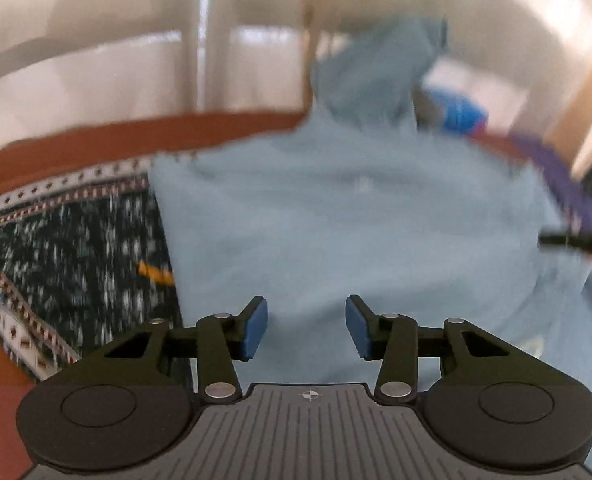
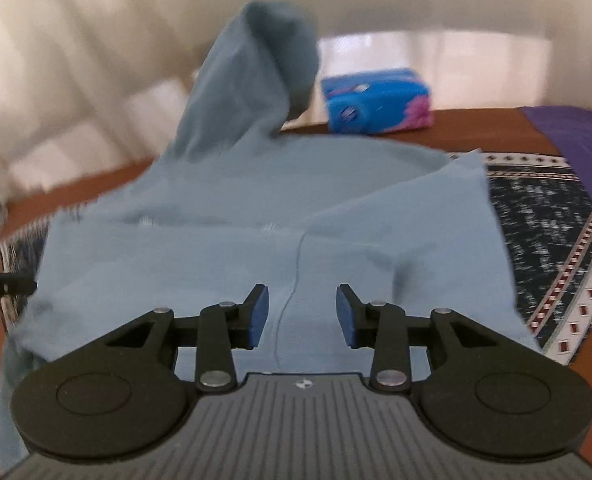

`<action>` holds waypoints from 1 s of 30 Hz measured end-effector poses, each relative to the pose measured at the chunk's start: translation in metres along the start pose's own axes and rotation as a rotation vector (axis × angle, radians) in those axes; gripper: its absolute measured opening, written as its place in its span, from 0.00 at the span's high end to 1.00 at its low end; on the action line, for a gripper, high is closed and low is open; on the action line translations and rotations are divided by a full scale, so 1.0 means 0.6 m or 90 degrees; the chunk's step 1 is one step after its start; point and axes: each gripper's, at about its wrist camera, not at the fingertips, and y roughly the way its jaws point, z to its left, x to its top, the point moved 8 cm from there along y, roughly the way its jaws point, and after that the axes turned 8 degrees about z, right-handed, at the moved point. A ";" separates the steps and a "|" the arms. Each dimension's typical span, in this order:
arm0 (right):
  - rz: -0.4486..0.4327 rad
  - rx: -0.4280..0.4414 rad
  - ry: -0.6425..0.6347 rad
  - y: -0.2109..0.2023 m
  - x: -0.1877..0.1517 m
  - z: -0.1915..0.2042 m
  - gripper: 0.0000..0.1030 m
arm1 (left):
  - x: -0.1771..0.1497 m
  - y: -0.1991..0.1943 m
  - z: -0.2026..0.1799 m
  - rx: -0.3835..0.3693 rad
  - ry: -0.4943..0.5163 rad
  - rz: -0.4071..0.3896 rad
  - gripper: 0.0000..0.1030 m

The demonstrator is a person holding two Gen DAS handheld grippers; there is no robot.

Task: Fold clothes
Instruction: 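Press and smooth the folded sweatshirt edges with both open grippers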

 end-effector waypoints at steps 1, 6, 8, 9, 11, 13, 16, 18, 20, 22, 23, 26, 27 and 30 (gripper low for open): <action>0.008 -0.007 -0.004 0.009 -0.004 0.002 0.56 | -0.015 0.007 -0.003 0.011 0.008 0.011 0.45; 0.030 -0.021 -0.021 0.036 -0.020 -0.003 0.51 | -0.056 0.023 0.009 0.037 0.007 0.018 0.46; 0.033 -0.027 -0.026 0.046 -0.024 -0.004 0.50 | -0.054 0.029 0.009 0.048 0.011 0.013 0.44; 0.031 -0.033 -0.031 0.051 -0.023 -0.002 0.49 | -0.051 0.032 0.007 0.055 0.012 0.010 0.42; 0.033 -0.044 -0.053 0.058 -0.023 0.008 0.44 | -0.050 0.032 0.003 0.069 0.008 0.012 0.41; 0.038 -0.046 -0.067 0.050 -0.020 0.013 0.44 | -0.048 0.015 0.001 0.072 -0.010 0.011 0.40; 0.003 -0.014 -0.066 -0.006 -0.020 0.017 0.43 | -0.069 -0.040 0.004 0.066 -0.046 -0.016 0.34; -0.019 0.009 -0.073 -0.049 -0.030 0.020 0.39 | -0.098 -0.077 0.010 0.066 -0.084 -0.023 0.30; -0.026 0.031 -0.079 -0.083 -0.050 0.012 0.39 | -0.141 -0.101 0.014 0.059 -0.137 -0.011 0.30; -0.028 0.053 -0.081 -0.113 -0.074 0.000 0.39 | -0.187 -0.119 0.017 0.055 -0.181 0.006 0.30; -0.025 0.061 -0.078 -0.123 -0.087 -0.006 0.39 | -0.213 -0.127 0.017 0.056 -0.200 0.016 0.30; -0.003 0.065 -0.060 -0.146 -0.132 -0.036 0.39 | -0.279 -0.145 0.013 0.059 -0.237 0.045 0.28; 0.006 0.061 -0.050 -0.153 -0.149 -0.048 0.39 | -0.297 -0.148 0.010 0.053 -0.245 0.055 0.28; 0.019 0.041 -0.011 -0.180 -0.197 -0.082 0.39 | -0.333 -0.154 0.001 0.032 -0.255 0.075 0.27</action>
